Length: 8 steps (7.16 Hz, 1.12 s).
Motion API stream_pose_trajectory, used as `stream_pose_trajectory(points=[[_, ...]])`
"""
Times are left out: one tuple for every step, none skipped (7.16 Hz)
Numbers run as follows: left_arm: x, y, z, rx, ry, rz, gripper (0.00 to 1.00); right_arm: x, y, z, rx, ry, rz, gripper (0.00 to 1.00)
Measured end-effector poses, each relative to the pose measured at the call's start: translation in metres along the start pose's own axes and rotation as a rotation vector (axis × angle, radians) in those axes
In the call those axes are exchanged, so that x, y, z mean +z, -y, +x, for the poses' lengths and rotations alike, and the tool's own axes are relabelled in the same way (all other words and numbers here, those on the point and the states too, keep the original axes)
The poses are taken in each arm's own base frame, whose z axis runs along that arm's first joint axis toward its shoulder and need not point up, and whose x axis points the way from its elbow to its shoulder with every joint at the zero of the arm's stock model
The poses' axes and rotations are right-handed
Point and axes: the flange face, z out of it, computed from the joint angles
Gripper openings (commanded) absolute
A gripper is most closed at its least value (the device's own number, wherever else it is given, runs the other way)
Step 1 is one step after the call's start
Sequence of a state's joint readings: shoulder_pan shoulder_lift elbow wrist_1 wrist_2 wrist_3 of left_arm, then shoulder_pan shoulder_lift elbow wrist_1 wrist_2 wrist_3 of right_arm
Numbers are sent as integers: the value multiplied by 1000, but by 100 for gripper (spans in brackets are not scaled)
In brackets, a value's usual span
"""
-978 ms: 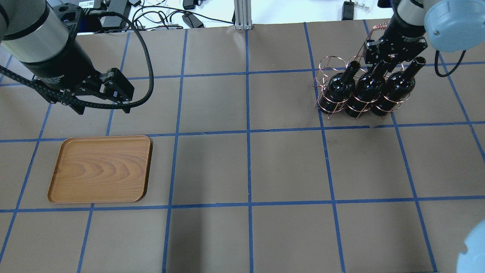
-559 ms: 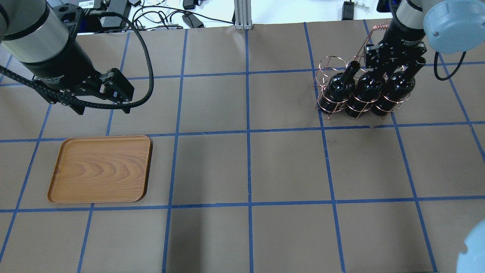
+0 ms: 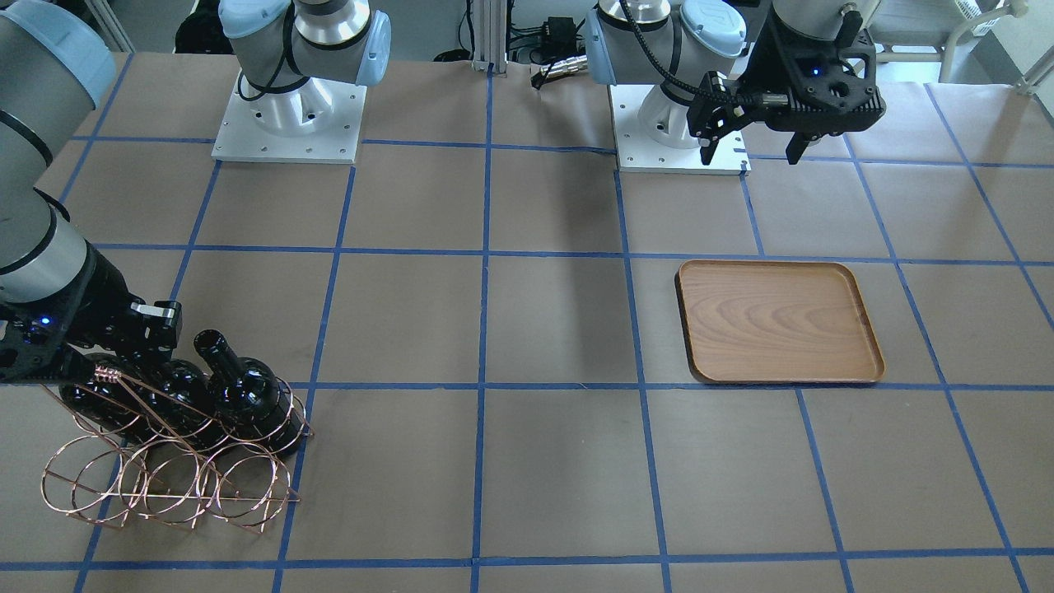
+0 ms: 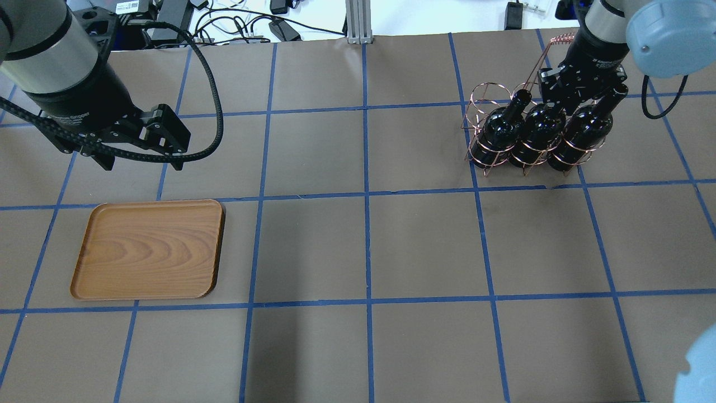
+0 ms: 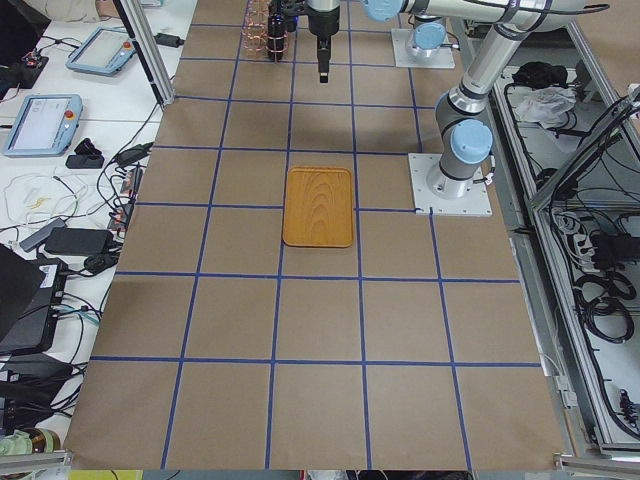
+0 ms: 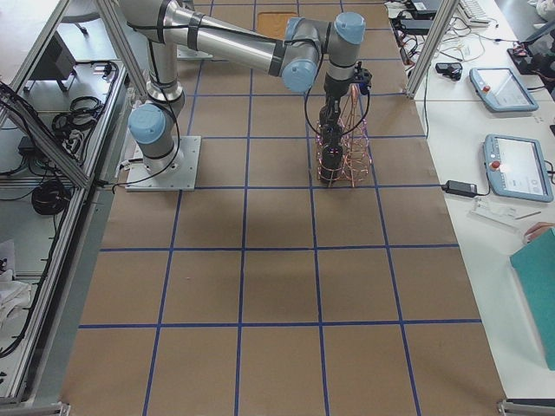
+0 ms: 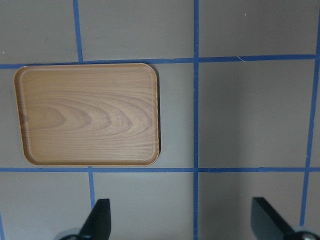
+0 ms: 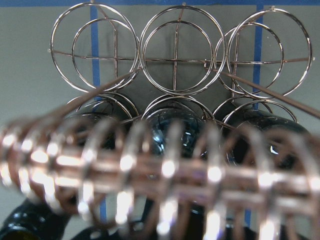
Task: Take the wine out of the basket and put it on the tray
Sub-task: 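Close the right gripper on the neck of the middle dark bottle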
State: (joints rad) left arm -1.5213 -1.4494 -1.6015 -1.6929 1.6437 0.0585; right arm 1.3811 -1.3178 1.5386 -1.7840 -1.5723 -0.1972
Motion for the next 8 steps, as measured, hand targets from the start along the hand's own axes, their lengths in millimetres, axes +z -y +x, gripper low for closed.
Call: stream_pose_trajectory(points=[[0,0,-1,-1,2,2,100,0,0,0,0,1,0,67],[-1,1,-1,-3,0,5,100,1,0,1,-1,-3,0,64],[-1,1,-2,-6,-4,7,100,1,1,1,-5,-5,1,63],[-2,1,-2,-6,-7,9,100,1,1,1,-14,-6,2,63],[-2,1,-2,-6,-9,11,100,2,2,2,-25,-6,3,59],[-2,1,-2,-7,-11,12,100,2,2,2,-30,-7,5,50],[-3,1,-2,-6,-12,13,100,1,2,2,-32,-7,8,48],[-3,1,-1,-3,-13,13,100,1,3,2,-33,-8,15,50]])
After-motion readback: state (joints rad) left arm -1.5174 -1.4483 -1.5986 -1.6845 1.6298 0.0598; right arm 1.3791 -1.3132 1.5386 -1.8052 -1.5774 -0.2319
